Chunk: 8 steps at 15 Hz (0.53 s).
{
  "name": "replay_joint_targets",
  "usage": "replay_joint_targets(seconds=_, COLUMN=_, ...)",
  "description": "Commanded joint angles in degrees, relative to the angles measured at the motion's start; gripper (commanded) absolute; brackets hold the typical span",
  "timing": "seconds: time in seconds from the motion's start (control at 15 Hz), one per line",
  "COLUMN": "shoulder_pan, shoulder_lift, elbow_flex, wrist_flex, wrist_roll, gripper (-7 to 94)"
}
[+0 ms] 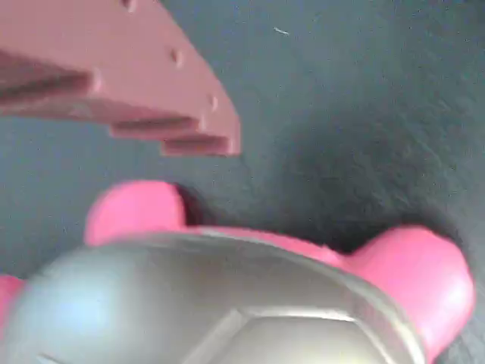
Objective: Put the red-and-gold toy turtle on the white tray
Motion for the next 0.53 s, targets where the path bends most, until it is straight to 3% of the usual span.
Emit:
replay_joint_targets(seconds=0.0, shoulder_pan=-1.23, shoulder_lift=1.49, elbow_flex=-2.29, wrist_flex=-0.09, wrist_roll=-0.44, gripper=70)
replay_joint_targets(seconds=0.13, shoulder_pan=-1.67, shoulder_lift=0.97, elbow_flex=-2.46, wrist_flex=-0.88, wrist_roll=-0.35, gripper=65)
replay_joint_targets(seconds=0.47, shoulder_pan=-1.93, shoulder_lift=0.7, elbow_flex=-4.31, wrist_flex=-0.88, wrist_roll=0.62, gripper=18)
